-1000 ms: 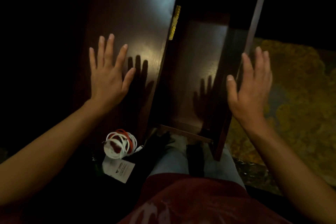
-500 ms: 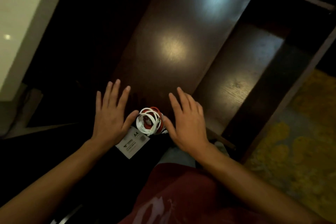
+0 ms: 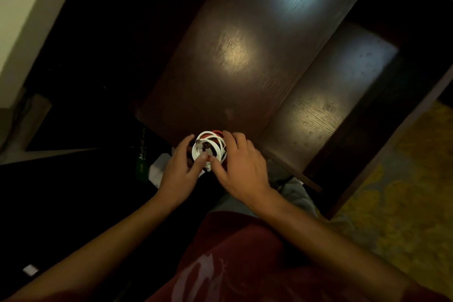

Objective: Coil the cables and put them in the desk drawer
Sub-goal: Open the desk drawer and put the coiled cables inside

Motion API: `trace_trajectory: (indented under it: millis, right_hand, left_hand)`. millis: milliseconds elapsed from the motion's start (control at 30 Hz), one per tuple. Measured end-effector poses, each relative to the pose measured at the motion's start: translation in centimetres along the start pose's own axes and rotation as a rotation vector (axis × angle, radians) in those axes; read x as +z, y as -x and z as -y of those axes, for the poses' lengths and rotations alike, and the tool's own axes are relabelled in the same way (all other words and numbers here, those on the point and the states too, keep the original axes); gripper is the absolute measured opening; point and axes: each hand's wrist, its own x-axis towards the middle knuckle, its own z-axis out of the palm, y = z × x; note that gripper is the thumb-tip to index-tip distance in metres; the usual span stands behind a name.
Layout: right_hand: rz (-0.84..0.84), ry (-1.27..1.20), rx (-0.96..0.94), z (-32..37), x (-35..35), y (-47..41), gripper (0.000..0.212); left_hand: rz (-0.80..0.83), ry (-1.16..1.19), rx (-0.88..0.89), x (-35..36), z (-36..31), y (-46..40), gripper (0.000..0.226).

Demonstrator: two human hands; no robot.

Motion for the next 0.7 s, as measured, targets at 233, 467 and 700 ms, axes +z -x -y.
trace_trajectory:
  millis: [233, 467, 700]
  right_hand:
    - [0.044, -0.093, 0.122, 0.2, -0.2, -0.2, 0.066]
    - [0.017, -0.226, 0.204, -0.4, -0.7, 0.5, 0.056]
    - [-0.149, -0.368, 0.281, -3.3, -4.5, 1.0, 0.053]
  left_hand:
    - [0.012, 0.154, -0.093, 0.2, -1.1, -1.0, 0.047]
    - [0.045, 0.351, -0.187, 0.9, -2.4, -0.7, 0.04]
    - [0.064, 0.454, -0.14, 2.7, -8.0, -0.8, 0.03]
